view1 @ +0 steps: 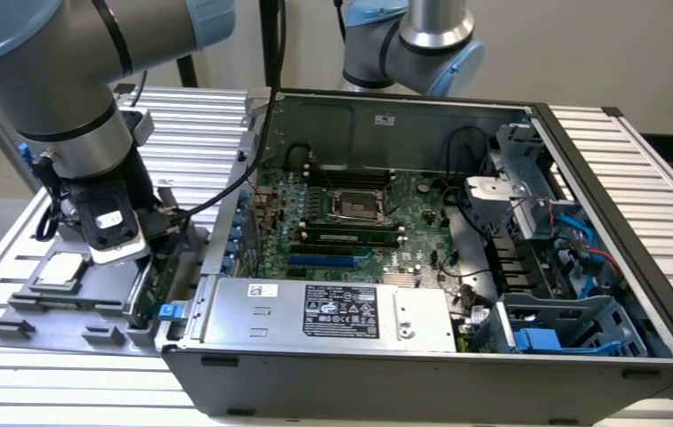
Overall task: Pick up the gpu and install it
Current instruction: 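Pick up the gpu and move the gpu toward the slot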
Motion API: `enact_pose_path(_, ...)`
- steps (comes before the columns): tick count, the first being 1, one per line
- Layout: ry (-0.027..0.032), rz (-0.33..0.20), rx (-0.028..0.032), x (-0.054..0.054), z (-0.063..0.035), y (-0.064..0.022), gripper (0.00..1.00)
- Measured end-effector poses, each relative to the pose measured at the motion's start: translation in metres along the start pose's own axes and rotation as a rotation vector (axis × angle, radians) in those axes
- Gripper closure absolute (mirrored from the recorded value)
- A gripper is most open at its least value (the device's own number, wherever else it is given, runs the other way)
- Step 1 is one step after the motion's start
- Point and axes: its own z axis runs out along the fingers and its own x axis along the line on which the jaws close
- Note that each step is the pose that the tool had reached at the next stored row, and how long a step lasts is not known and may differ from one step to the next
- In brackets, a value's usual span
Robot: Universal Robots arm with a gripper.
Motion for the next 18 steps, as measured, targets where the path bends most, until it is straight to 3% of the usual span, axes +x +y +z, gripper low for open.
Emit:
enact_pose_path(8, 0.0004, -0.001, -0.0001, -0.001, -0.0034, 0.0002, 0.73)
enact_pose_path(18, 0.0045, -0.002, 0.0, -0.003, -0.0259, 0.0012, 0.73)
